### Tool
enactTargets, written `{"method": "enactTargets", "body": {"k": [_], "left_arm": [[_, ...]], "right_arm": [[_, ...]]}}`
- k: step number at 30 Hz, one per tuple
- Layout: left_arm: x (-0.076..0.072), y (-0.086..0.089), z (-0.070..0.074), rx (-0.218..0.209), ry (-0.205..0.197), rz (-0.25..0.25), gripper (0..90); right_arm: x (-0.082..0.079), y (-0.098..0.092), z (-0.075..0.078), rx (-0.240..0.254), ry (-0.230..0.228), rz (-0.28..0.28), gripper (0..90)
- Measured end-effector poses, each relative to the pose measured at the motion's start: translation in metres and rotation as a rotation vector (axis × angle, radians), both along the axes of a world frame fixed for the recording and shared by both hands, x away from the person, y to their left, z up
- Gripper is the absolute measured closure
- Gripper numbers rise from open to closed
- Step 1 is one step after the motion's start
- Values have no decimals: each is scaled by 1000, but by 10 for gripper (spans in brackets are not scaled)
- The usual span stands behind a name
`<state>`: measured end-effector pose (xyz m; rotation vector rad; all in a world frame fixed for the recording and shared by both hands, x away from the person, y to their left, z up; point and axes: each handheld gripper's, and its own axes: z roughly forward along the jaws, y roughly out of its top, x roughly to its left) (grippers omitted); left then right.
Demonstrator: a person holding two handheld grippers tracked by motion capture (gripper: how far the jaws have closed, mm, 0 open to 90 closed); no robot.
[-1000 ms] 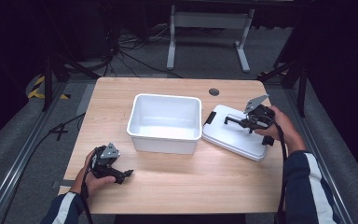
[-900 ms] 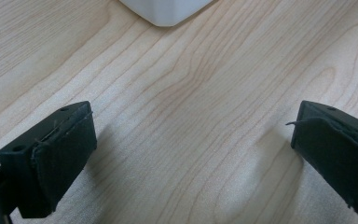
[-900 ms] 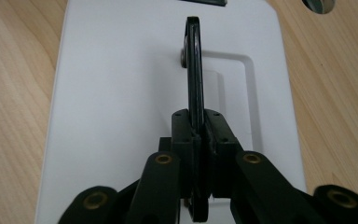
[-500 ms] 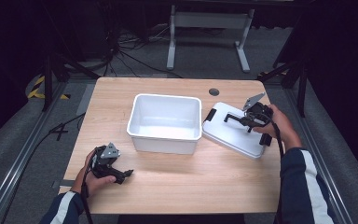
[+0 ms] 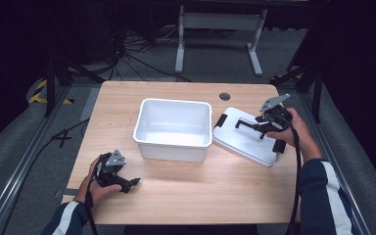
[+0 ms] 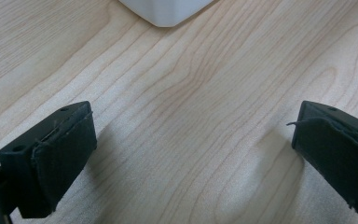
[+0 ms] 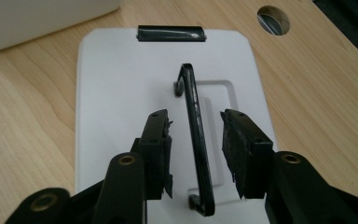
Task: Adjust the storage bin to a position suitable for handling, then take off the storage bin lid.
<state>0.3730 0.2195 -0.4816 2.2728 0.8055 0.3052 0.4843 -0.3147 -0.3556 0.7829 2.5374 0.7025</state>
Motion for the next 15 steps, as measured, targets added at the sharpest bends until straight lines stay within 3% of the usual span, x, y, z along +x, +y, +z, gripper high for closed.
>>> {"method": "enactTargets", "body": {"k": [9,13,15], "left_arm": [[-1,0,0,-3,-4,12,5],[-1,0,-1,-7,-6,9,4],[0,0,-1,-7,-5,7,2]], "right_arm": [[-20,4,10,75,-33,9,584],[-26,5,10,60,-46,4,571],[-31,4,12,77,-52,-4,559]]}}
